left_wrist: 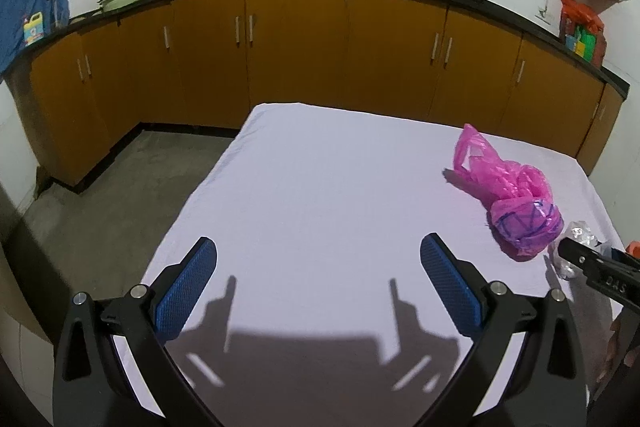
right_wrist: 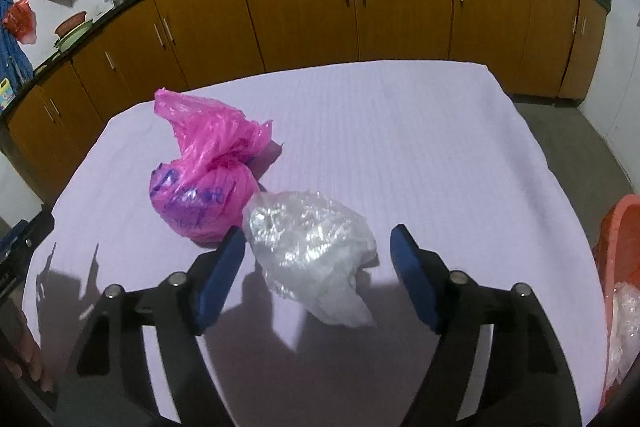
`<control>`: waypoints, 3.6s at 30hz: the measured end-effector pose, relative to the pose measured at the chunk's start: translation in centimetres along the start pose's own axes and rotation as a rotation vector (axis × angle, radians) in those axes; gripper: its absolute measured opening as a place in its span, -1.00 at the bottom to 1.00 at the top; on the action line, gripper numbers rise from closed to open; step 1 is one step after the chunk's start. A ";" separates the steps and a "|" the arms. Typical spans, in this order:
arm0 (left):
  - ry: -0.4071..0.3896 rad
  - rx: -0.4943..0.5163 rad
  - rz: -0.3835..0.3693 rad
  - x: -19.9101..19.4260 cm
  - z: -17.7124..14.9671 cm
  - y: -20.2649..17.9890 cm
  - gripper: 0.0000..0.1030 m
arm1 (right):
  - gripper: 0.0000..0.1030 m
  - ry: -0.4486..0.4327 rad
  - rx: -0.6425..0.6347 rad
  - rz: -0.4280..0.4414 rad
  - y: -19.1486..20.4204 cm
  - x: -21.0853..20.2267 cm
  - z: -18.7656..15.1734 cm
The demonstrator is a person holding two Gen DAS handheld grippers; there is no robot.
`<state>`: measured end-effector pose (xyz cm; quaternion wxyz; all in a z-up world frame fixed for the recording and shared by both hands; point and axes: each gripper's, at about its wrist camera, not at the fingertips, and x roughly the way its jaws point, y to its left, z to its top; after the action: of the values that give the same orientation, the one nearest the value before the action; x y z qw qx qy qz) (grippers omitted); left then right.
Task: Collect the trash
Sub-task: 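Grasp the pink bag with the left tool while the right tool grasps the small clear bag, then carry the pink bag and small clear bag over the orange basket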
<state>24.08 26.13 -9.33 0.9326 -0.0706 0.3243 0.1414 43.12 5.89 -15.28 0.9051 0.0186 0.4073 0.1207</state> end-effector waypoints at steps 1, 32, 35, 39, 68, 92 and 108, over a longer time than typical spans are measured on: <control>-0.001 0.003 -0.006 0.0 0.1 -0.2 0.96 | 0.34 -0.001 -0.006 0.000 0.1 0.0 0.0; 0.097 0.178 -0.168 5.0 1.6 -16.8 0.96 | -0.13 -0.056 0.171 -0.041 -11.3 -8.9 -5.3; 0.132 0.157 -0.164 5.9 1.4 -16.8 0.71 | -0.13 -0.060 0.177 -0.040 -11.6 -9.3 -5.5; 0.176 0.123 -0.190 6.3 0.9 -16.3 0.15 | -0.13 -0.068 0.182 -0.038 -11.9 -9.8 -5.7; 0.031 0.274 -0.362 -6.5 0.9 -23.1 0.04 | -0.13 -0.264 0.149 -0.266 -15.0 -22.3 -7.7; 0.026 0.443 -0.582 -11.9 -2.3 -31.8 0.04 | -0.13 -0.313 0.250 -0.426 -22.4 -28.5 -9.9; 0.082 0.553 -0.661 -11.0 -5.3 -36.5 0.04 | -0.13 -0.299 0.321 -0.475 -26.4 -27.8 -10.5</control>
<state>24.01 -12.09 -5.07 0.8979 0.0761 0.3467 -0.2602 22.94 -26.87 -5.36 0.9432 0.0832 0.2765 -0.1640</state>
